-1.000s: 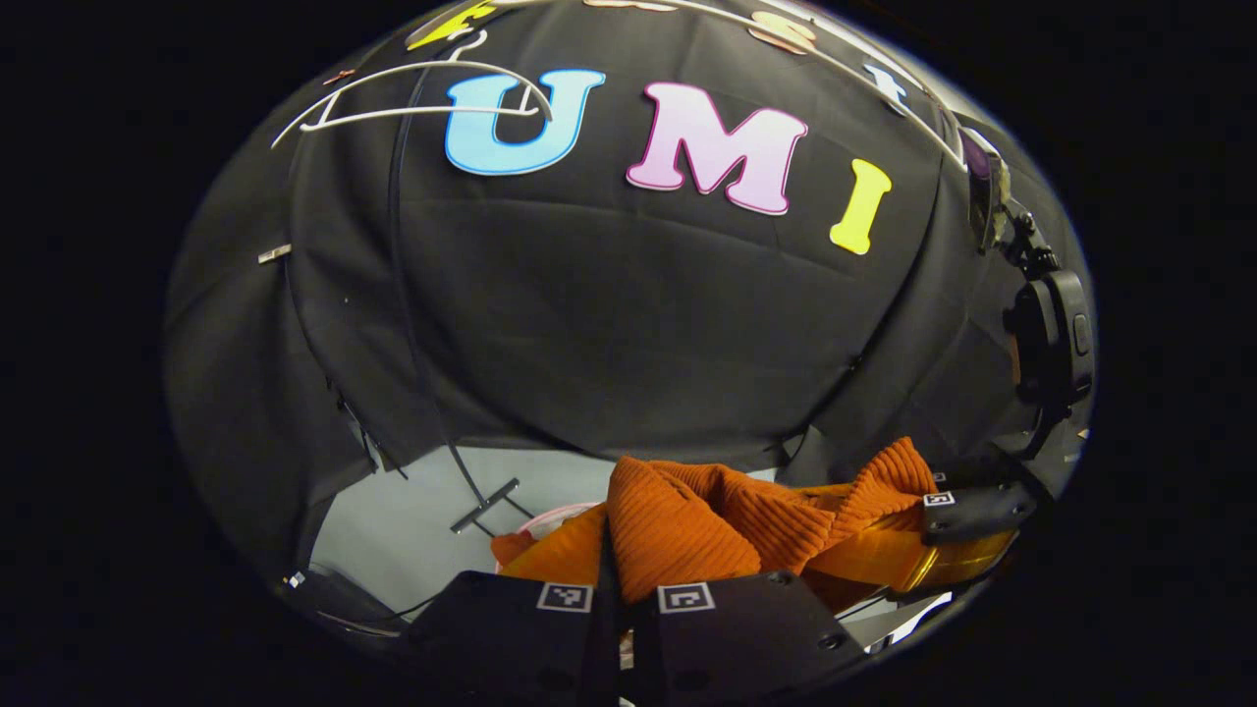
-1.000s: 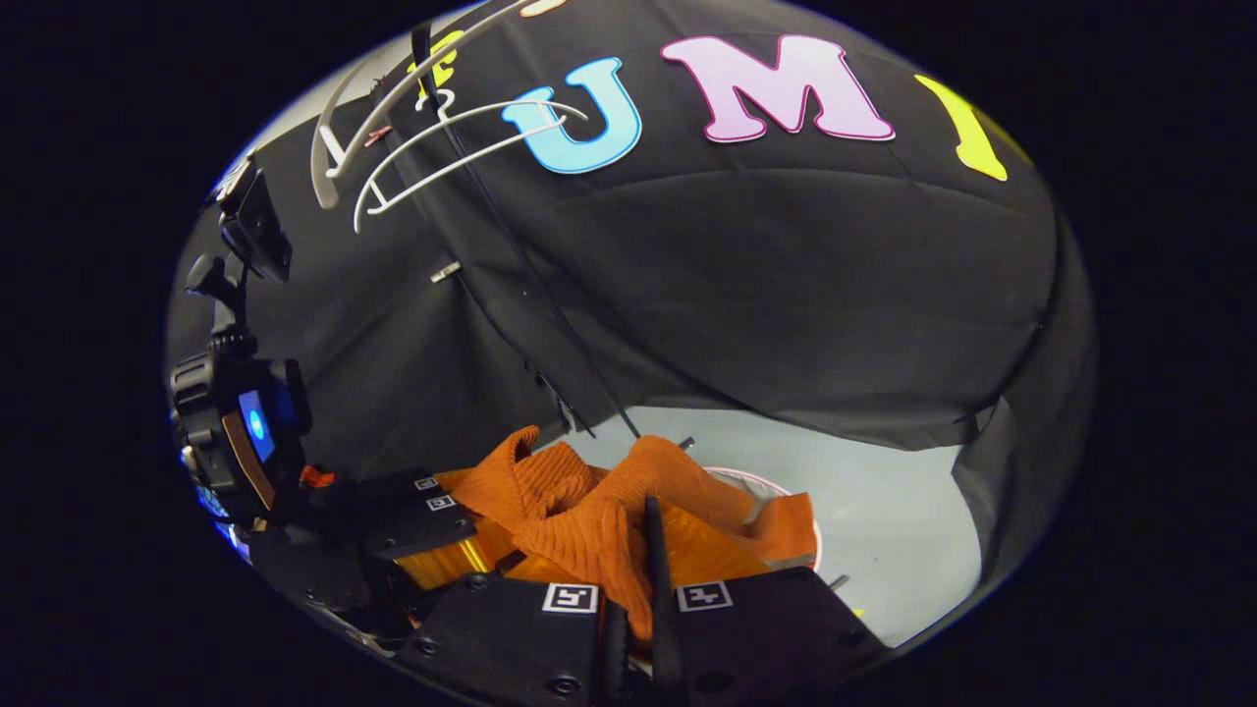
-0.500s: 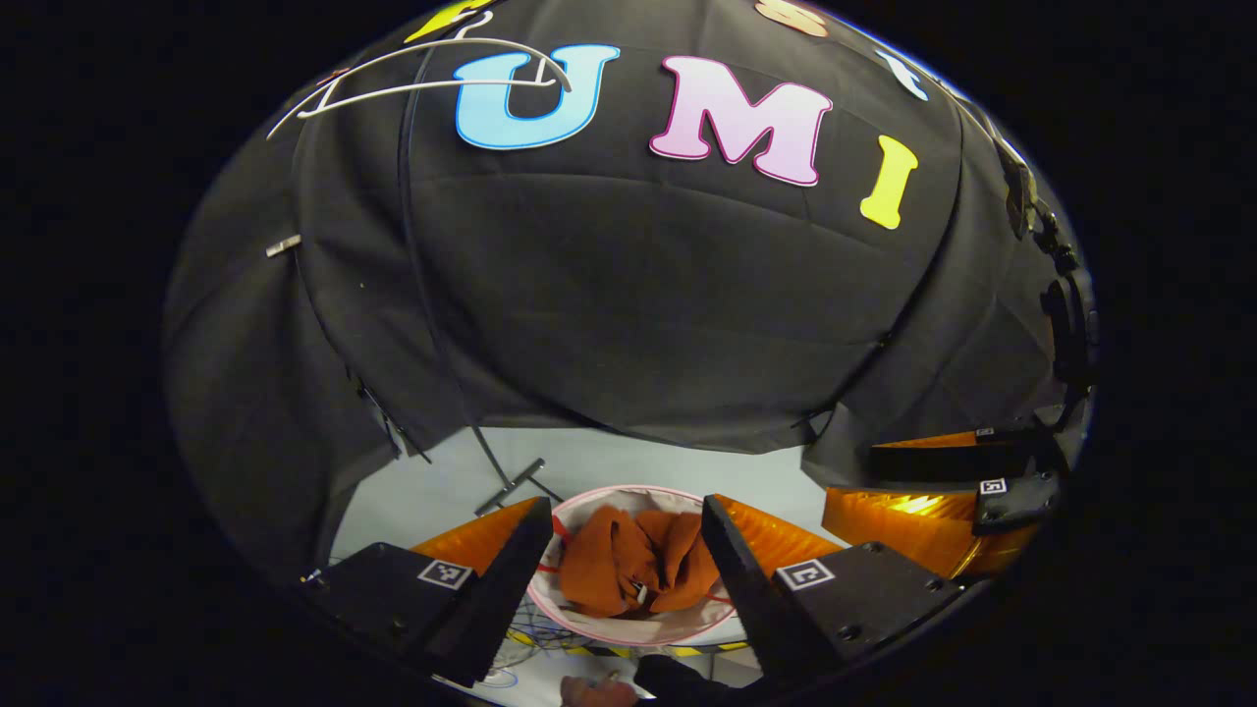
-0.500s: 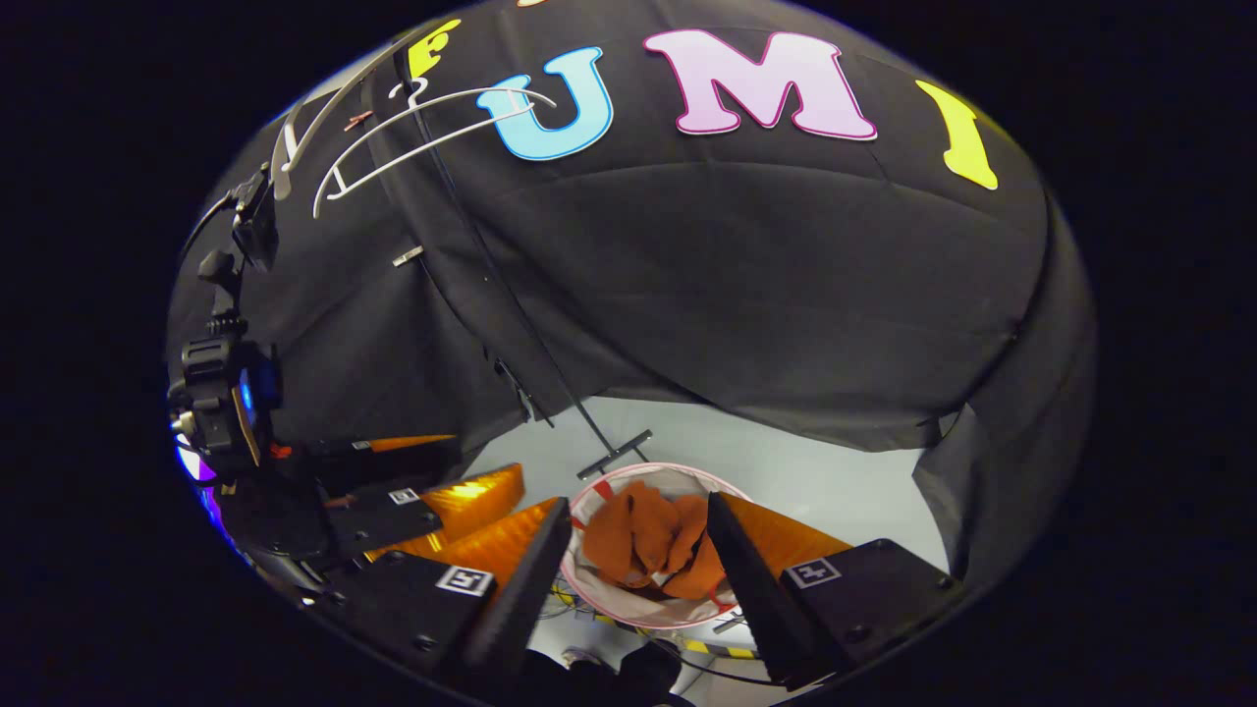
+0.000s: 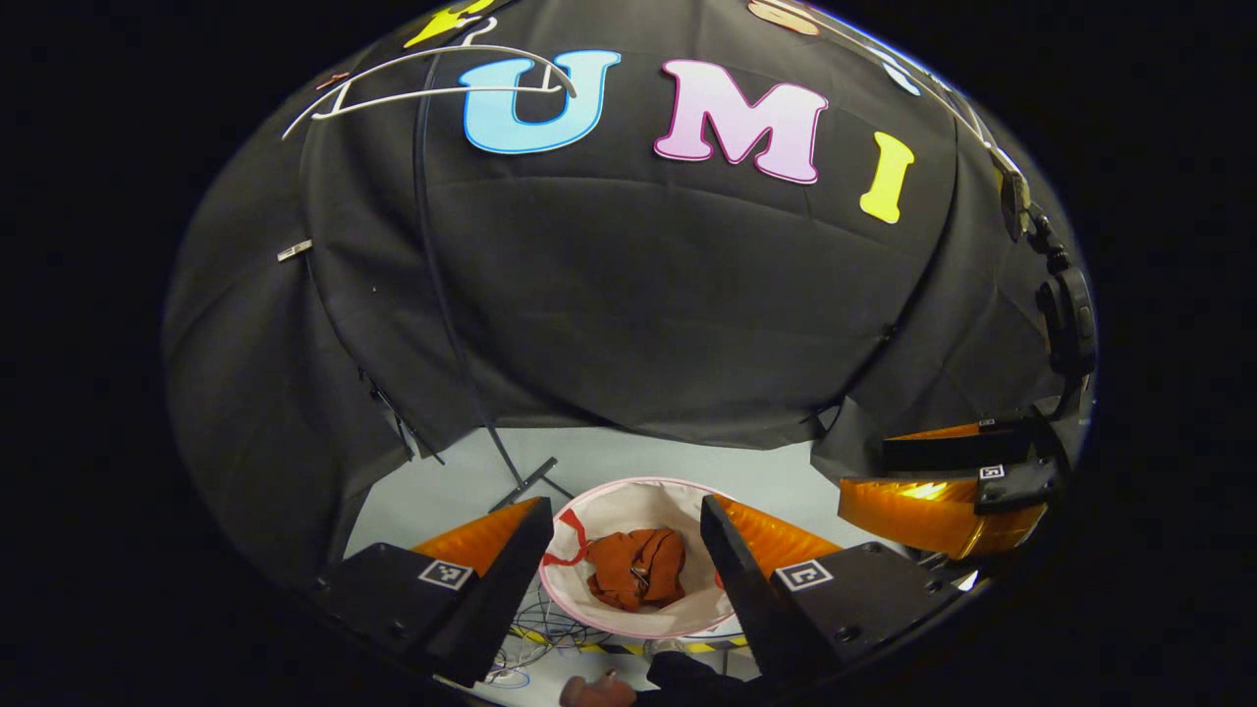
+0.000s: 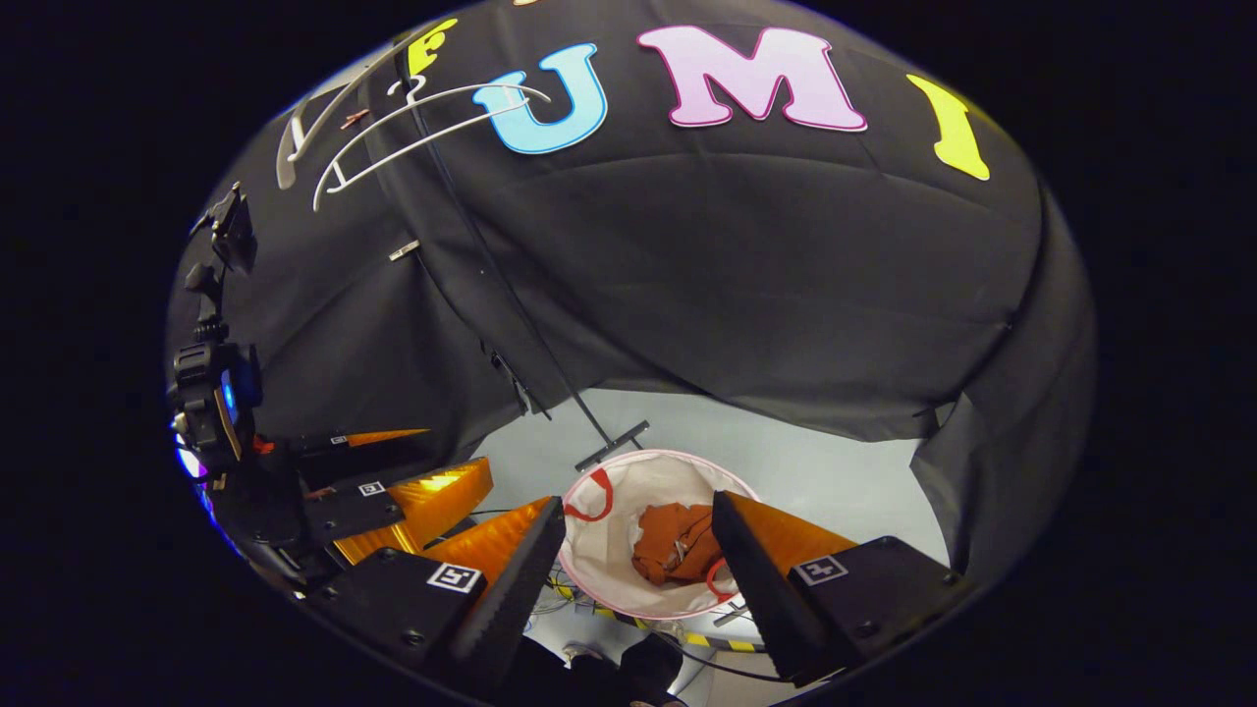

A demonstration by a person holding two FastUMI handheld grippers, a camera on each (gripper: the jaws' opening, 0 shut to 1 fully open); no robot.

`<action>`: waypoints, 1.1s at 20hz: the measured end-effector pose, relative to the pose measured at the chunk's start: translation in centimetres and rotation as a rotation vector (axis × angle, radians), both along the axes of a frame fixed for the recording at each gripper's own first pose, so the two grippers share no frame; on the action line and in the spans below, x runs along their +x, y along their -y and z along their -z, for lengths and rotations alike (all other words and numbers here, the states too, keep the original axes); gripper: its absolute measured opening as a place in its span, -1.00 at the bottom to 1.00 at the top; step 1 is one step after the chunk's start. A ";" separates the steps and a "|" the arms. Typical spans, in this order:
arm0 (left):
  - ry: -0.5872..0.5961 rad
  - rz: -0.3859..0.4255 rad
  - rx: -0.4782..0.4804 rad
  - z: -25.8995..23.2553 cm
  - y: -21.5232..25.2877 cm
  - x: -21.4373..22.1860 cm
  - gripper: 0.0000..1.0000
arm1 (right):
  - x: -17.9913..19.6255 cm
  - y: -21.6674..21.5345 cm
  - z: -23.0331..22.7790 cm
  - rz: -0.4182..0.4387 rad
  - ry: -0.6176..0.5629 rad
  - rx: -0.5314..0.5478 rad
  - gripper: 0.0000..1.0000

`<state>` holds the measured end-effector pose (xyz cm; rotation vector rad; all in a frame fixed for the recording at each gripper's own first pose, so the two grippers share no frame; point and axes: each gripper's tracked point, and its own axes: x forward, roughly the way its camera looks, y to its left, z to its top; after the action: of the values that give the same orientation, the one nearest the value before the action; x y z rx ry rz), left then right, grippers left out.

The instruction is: Grasp the clothes on the hanger with both hands and then place them into the laundry hamper below.

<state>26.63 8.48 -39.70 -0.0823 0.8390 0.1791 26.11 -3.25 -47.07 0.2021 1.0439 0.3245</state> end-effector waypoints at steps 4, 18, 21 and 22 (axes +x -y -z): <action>0.046 0.030 0.006 -2.5 0.3 -2.0 0.92 | -2.0 -1.4 -2.5 0.006 0.035 0.008 0.97; 0.317 0.192 0.016 -15.8 0.9 -18.4 0.91 | -17.6 -7.0 -18.8 0.138 0.276 -0.026 0.97; 0.400 0.217 0.013 -19.7 1.7 -21.6 0.91 | -20.8 -6.9 -23.3 0.179 0.354 -0.041 0.97; 0.433 0.235 0.000 -21.3 2.6 -22.5 0.91 | -21.4 -6.2 -25.2 0.199 0.386 -0.047 0.97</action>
<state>4.17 5.91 -18.36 -0.0201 0.4112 -0.0605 4.72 2.99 -21.83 0.1901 0.6433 0.1490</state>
